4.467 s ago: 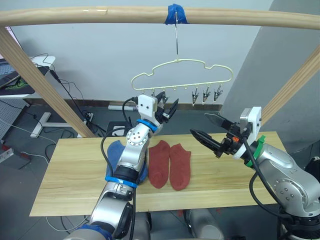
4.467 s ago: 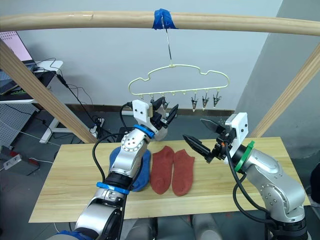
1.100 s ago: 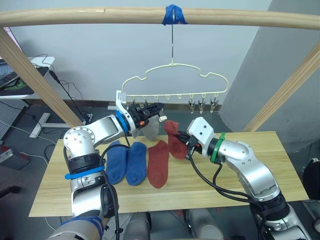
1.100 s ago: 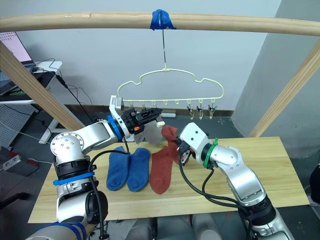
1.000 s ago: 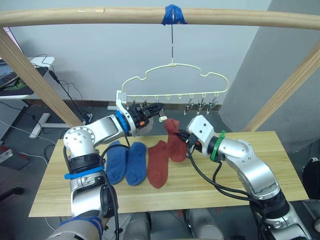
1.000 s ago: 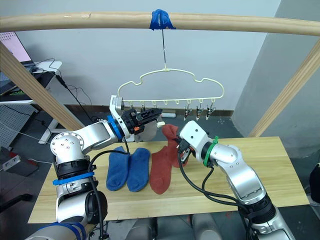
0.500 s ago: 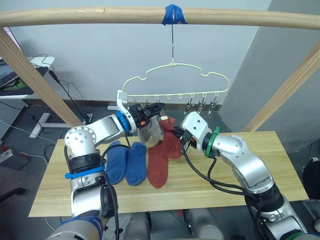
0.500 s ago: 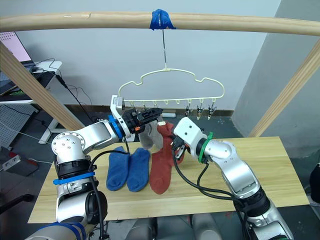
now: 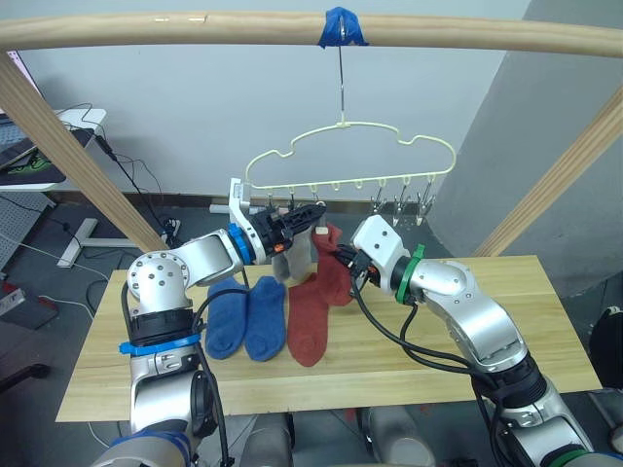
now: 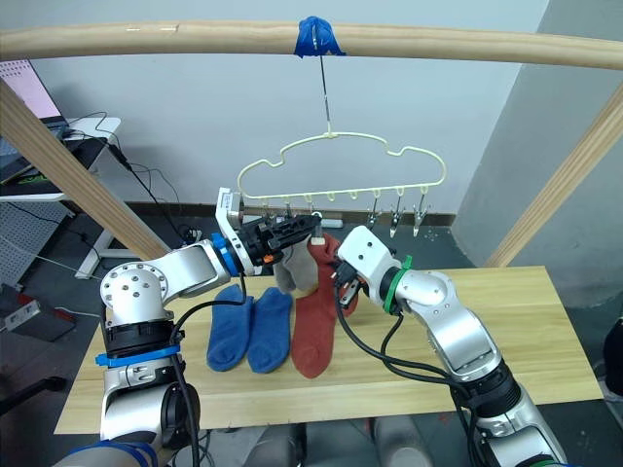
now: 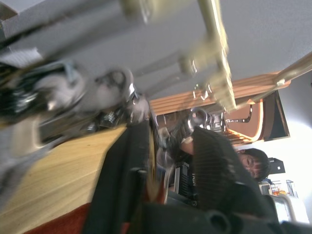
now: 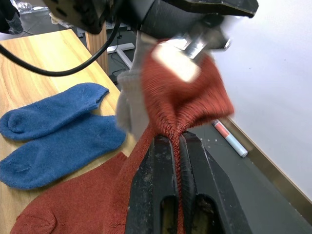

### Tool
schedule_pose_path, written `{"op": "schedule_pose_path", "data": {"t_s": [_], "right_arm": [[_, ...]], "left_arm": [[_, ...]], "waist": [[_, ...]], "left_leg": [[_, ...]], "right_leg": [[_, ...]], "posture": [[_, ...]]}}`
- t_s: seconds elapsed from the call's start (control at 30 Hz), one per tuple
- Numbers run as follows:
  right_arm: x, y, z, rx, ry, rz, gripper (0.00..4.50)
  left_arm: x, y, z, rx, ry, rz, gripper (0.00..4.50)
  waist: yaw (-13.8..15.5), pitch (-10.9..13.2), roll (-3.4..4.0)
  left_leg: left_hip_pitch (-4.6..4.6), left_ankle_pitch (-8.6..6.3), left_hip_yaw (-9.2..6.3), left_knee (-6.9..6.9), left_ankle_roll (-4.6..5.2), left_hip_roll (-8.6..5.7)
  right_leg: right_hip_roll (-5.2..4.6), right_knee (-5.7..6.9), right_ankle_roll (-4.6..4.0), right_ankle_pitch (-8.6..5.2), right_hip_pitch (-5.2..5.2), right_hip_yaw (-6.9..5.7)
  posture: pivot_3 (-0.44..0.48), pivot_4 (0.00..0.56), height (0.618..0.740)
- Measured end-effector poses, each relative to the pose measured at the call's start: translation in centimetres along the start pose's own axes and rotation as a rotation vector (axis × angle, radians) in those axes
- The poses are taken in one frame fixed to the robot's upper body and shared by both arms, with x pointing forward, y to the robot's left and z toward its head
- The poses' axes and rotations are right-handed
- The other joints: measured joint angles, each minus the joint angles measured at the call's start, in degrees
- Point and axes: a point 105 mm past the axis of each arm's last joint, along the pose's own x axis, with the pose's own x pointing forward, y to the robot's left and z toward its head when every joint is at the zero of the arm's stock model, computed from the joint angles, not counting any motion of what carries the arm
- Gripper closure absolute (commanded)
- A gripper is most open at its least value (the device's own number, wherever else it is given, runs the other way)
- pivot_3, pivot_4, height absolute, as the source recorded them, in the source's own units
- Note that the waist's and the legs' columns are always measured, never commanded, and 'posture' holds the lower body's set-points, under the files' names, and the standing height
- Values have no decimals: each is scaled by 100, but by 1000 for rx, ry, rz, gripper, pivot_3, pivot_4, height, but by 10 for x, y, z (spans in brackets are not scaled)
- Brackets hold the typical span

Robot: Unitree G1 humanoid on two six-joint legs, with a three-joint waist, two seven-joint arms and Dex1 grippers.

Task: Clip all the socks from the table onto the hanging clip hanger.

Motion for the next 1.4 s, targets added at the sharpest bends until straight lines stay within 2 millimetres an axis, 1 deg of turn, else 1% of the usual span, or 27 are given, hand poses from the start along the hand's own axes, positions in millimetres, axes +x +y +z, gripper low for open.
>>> {"op": "schedule_pose_path", "data": {"t_s": [0.07,0.1,0.13,0.17,0.2,0.27,0.3,0.4,0.43,0.5,0.57,0.63,0.73,0.8,0.87,0.93,0.97,1.0,1.03,1.07,1.13,1.17,1.2,1.23,1.27,1.33,1.4], "right_arm": [[1,0,1,4,-9,-4,4500],[3,0,1,10,-17,-10,4500],[5,0,0,19,-21,-14,4500],[7,-1,-2,31,-23,-18,4500],[7,-3,-5,45,-23,-30,4252],[9,-7,-11,84,-18,-48,3745],[9,-8,-14,101,-19,-53,3382],[9,-13,-24,140,-12,-59,2452],[8,-15,-30,150,-1,-65,2010],[7,-14,-36,164,7,-63,1365],[6,-12,-41,175,12,-54,639],[-3,-12,-52,202,30,-82,30],[-28,-14,-81,330,96,-186,30],[-38,-15,-85,363,117,-227,30],[-39,-16,-77,371,83,-268,30],[-39,-23,-58,347,-3,-333,30],[-38,-24,-50,324,-38,-351,30],[-39,-27,-45,301,-60,-374,30],[-41,-30,-44,282,-66,-402,30],[-42,-33,-44,275,-68,-420,30],[-44,-37,-41,296,-89,-454,30],[-43,-41,-35,348,-137,-488,30],[-41,-44,-26,378,-187,-513,30],[-40,-47,-16,375,-223,-537,30],[-39,-49,-5,358,-252,-551,30],[-43,-56,1,334,-268,-590,30],[-47,-63,-3,334,-259,-625,648]], "left_arm": [[-3,1,1,9,3,10,1219],[-6,2,3,22,7,21,952],[-12,3,7,43,10,38,631],[-19,4,10,75,12,57,416],[-25,2,13,106,16,65,85],[-42,-4,15,201,34,85,0],[-49,-4,13,237,50,99,0],[-68,-4,1,307,113,118,0],[-70,-4,-2,307,121,117,0],[-73,-4,-6,306,131,115,0],[-75,-7,-9,312,135,101,0],[-79,-12,-10,390,92,121,0],[-89,-9,0,602,-83,263,0],[-96,-4,8,677,-185,373,0],[-101,-1,10,718,-210,408,0],[-94,-5,-1,751,-142,328,0],[-89,-8,-9,756,-108,277,0],[-85,-10,-16,758,-83,233,0],[-84,-11,-22,763,-69,200,0],[-83,-11,-24,773,-63,180,0],[-81,-16,-26,807,-70,128,0],[-80,-18,-26,827,-81,97,0],[-80,-19,-26,843,-93,74,0],[-80,-20,-26,865,-101,48,0],[-79,-21,-25,890,-109,25,0],[-78,-21,-23,924,-139,11,0],[-75,-18,-22,938,-152,15,0]], "waist": [[-7,0,0],[-18,0,0],[-31,0,0],[-34,0,0],[-30,0,0],[-5,0,0],[7,0,0],[26,0,0],[57,0,0],[119,0,0],[156,0,0],[211,-3,-3],[345,-3,-3],[376,-3,-3],[385,-3,-4],[393,-3,-3],[392,-3,-3],[391,-5,-4],[391,-7,-8],[390,-9,-10],[394,-10,-11],[391,-10,-10],[387,-10,-10],[349,-10,-10],[323,-10,-8],[316,-12,-9],[328,-13,-11]], "left_leg": [[0,0,0,-2,0,0],[0,0,1,-3,0,2],[1,0,2,-5,0,4],[1,0,1,-6,0,4],[0,0,1,-7,0,5],[-1,0,1,-9,0,4],[-1,0,2,-11,-1,2],[-1,-1,2,-17,-1,1],[-1,0,-1,-16,-1,1],[-1,0,-1,-15,-1,1],[-1,0,1,-13,-1,2],[-1,-1,2,-17,-1,2],[-2,-1,6,-37,-4,2],[-1,0,9,-40,-3,3],[1,1,7,-39,-3,7],[5,2,10,-38,-2,7],[5,2,14,-36,-2,7],[5,2,17,-34,-2,7],[5,2,21,-33,-2,6],[3,2,23,-33,-1,6],[1,2,21,-34,-1,7],[1,2,20,-38,-1,8],[1,2,20,-40,-1,11],[1,2,20,-40,-1,13],[2,2,21,-41,-1,13],[2,2,23,-41,-1,13],[0,2,22,-40,-1,11]], "right_leg": [[0,0,0,0,-2,0],[1,1,0,0,-5,0],[2,2,0,0,-6,0],[2,4,-1,-1,-7,0],[2,4,-2,-1,-9,-1],[0,3,-3,-1,-9,0],[-3,4,-4,-1,-9,0],[-5,2,-6,-2,-9,-1],[-5,2,-7,-3,-10,-4],[-5,2,-9,-4,-10,-4],[-5,2,-9,-4,-10,-3],[-7,-2,-9,-4,-8,-3],[-13,-10,-41,10,-13,0],[-12,-10,-38,5,-18,0],[-6,-8,-23,-4,-19,-2],[-5,-6,-49,-17,-17,-3],[-6,-7,-53,-20,-15,-1],[-8,-11,-53,-20,-11,0],[-11,-14,-54,-20,-9,1],[-11,-17,-54,-20,-9,1],[-11,-17,-30,-4,-10,-1],[-10,-13,-34,-1,-14,-1],[-7,-9,-35,0,-19,-2],[-5,-6,-37,0,-21,-2],[-5,-6,-37,-1,-22,-2],[-6,-9,-36,-2,-21,-1],[-7,-11,-36,-1,-18,0]], "posture": [[-161,183,740],[-141,172,740],[-141,172,740],[-141,172,740],[-124,163,740],[-102,156,740],[-102,156,740],[-84,154,740],[-84,154,740],[-78,151,740],[-33,142,740],[-12,146,740],[2,157,740],[6,167,740],[-11,173,740],[-11,173,740],[-24,161,740],[-24,161,740],[-44,146,740],[-44,146,740],[-57,148,740],[-93,143,740],[-93,143,740],[-110,155,740],[-105,160,740],[-111,158,740],[-117,150,740]]}}
